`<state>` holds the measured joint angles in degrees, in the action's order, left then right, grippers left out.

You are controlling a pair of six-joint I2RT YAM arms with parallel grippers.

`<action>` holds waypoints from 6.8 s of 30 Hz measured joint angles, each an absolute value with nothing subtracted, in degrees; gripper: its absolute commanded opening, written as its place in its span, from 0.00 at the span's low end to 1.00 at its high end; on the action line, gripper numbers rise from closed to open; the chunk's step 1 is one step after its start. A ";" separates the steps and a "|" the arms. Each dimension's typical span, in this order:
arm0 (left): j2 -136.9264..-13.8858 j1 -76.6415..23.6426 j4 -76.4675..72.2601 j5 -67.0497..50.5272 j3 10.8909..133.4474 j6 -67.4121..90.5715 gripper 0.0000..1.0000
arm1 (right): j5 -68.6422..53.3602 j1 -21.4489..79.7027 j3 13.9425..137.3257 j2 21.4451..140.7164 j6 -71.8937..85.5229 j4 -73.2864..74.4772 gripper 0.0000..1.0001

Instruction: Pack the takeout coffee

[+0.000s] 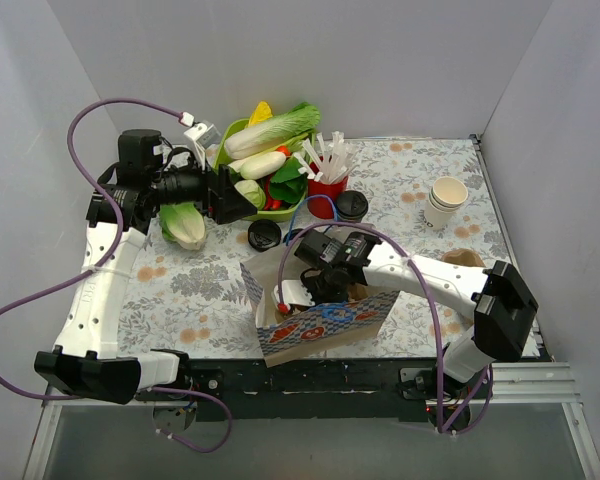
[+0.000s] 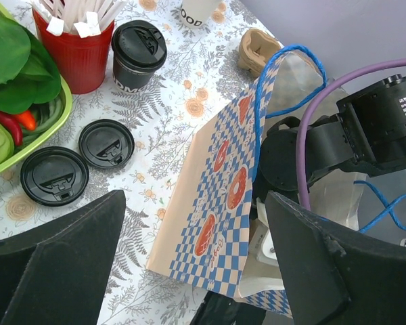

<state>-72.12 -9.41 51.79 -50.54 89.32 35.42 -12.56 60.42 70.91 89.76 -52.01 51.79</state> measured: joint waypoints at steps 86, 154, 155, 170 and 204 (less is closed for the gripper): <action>-83.44 -29.76 62.81 -52.27 88.42 17.56 0.47 | -5.89 28.36 95.20 70.96 -31.20 43.83 0.98; -79.79 -19.77 76.53 -27.07 96.57 -3.16 0.67 | -35.92 14.74 100.97 111.63 -48.34 40.32 0.98; -79.79 -19.77 76.38 -27.29 96.57 -2.66 0.67 | -36.21 14.74 102.15 112.20 -48.99 41.43 0.98; -78.70 -19.77 74.91 -27.90 94.15 0.51 0.68 | -38.35 16.08 108.71 117.49 -60.45 54.24 0.98; -79.18 -19.77 74.19 -27.92 93.36 1.91 0.69 | -35.29 17.39 108.71 118.91 -62.11 55.75 0.90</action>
